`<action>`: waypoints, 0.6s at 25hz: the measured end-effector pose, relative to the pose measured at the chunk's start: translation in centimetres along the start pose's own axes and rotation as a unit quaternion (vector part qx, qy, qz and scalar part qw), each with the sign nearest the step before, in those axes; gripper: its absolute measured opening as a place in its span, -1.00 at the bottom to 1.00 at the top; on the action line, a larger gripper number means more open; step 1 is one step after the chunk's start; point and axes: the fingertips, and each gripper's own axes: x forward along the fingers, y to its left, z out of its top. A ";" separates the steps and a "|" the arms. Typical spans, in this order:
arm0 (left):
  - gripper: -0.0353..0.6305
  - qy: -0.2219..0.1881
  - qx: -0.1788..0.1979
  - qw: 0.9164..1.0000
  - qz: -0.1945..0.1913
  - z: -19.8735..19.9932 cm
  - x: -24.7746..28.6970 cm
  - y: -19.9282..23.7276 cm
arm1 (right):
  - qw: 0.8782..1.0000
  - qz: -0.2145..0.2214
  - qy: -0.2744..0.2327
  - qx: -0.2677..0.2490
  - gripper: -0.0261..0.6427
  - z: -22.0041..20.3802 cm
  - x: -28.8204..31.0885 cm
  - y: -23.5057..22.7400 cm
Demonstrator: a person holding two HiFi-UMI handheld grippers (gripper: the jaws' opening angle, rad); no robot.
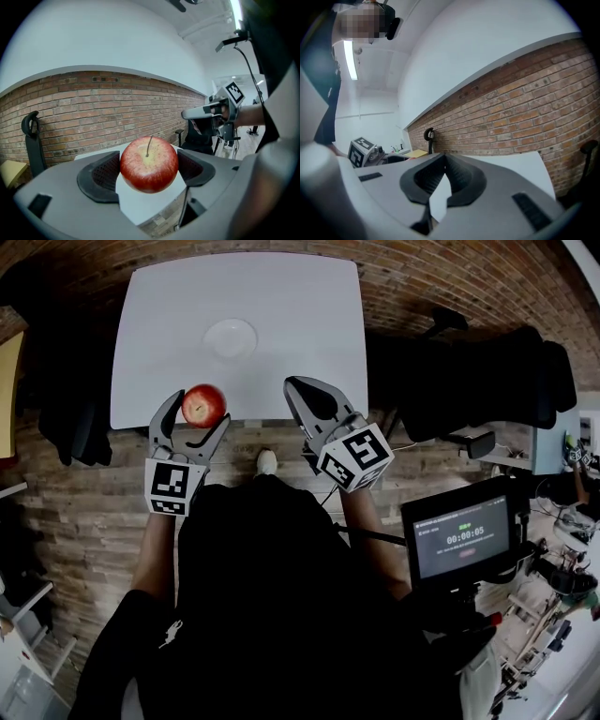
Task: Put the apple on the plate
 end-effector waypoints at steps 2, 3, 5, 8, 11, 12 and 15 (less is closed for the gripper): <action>0.27 0.005 -0.003 1.000 0.004 -0.1 1.0 0.0 | 1.000 0.002 0.006 0.005 -0.91 -0.4 0.2 -1.2; 0.27 0.007 -0.005 1.000 0.006 -0.1 1.6 0.2 | 1.000 0.002 0.009 0.007 -0.91 -0.7 0.5 -1.9; 0.27 0.012 -0.009 1.000 0.008 -0.5 2.9 0.7 | 1.000 0.003 0.014 0.011 -0.91 -1.1 1.2 -3.3; 0.27 0.025 -0.014 1.000 0.011 -1.4 4.7 1.6 | 1.000 0.003 0.020 0.018 -0.91 -1.8 2.3 -5.2; 0.27 0.029 -0.016 0.999 0.016 -1.6 5.2 2.1 | 0.999 0.004 0.026 0.021 -0.91 -2.2 2.5 -5.8; 0.27 0.029 -0.016 0.999 0.018 -1.5 5.1 2.1 | 0.999 0.005 0.027 0.020 -0.91 -2.2 2.3 -5.8; 0.27 0.027 -0.016 0.999 0.024 -1.5 4.8 1.9 | 0.999 0.008 0.028 0.019 -0.91 -2.3 2.0 -5.6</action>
